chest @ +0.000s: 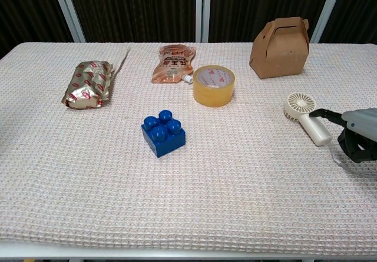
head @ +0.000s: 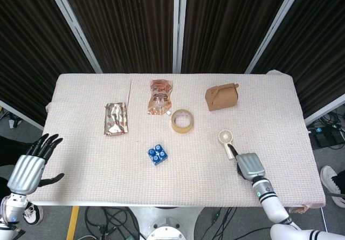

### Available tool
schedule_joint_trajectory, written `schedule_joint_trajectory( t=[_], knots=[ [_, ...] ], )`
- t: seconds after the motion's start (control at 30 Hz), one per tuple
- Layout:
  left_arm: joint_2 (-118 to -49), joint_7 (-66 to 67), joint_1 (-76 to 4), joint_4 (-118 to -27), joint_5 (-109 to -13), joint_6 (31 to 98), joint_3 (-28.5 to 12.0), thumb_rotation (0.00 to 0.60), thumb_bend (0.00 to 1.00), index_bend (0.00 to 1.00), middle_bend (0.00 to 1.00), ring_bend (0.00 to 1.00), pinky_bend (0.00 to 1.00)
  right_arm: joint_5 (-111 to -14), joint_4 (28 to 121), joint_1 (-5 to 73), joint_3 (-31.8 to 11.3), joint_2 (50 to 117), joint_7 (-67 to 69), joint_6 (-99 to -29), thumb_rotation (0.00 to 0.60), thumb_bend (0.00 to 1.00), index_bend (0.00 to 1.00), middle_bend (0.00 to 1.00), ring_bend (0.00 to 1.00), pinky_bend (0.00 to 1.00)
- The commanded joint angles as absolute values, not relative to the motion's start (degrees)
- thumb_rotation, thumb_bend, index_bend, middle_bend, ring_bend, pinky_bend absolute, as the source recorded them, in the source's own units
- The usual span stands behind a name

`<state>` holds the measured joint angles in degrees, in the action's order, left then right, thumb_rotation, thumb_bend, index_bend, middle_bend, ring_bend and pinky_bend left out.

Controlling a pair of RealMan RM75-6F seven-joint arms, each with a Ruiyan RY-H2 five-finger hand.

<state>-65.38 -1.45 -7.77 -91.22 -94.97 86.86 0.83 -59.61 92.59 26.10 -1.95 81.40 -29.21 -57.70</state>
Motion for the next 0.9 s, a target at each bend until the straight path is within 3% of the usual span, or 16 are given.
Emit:
schedule_joint_trajectory(
  t=[0.03,0.3,0.63,0.77,0.83,0.9],
  knots=[
    [-65.2,-1.3,-7.7,-91.5,-95.2,87.0,0.8,0.6,0.0,0.1,0.07,0.0,0.16,-62.5,94.7,25.2,-2.6,79.2,-27.4,-61.0,0.6,1.0,0.0,0.95,0.86,0.78],
    [-64.7,-0.2,-7.0,-93.2,-95.7,88.1,1.2,0.6,0.0,0.1,0.07,0.0,0.16,-73.5,99.8,19.7,-1.4,71.8,-21.6,-72.6,0.6,1.0,0.0,0.95,0.86,0.78],
    [-63.1,0.8,-5.9,-95.1,-96.3,89.5,1.7,0.6,0.0,0.1,0.07,0.0,0.16,-86.3,91.6,10.2,0.9,67.8,-8.8,-89.6,0.6,1.0,0.01,0.95,0.84,0.78],
    [-62.9,0.7,-5.8,-95.2,-96.6,89.7,1.7,0.6,0.0,0.1,0.07,0.0,0.16,-86.2,86.9,7.8,0.7,69.1,-2.8,-91.9,0.6,0.99,0.04,0.83,0.73,0.71],
    [-63.0,0.8,-5.8,-95.2,-96.9,89.8,1.6,0.6,0.0,0.1,0.07,0.0,0.16,-86.4,85.5,7.0,1.2,68.9,-0.6,-91.5,0.6,0.74,0.04,0.61,0.52,0.58],
    [-63.2,0.9,-5.9,-95.2,-97.2,89.8,1.6,0.6,0.0,0.1,0.07,0.0,0.16,-85.1,85.9,6.6,2.0,67.4,-2.5,-89.4,0.6,0.22,0.01,0.28,0.19,0.28]
  ],
)
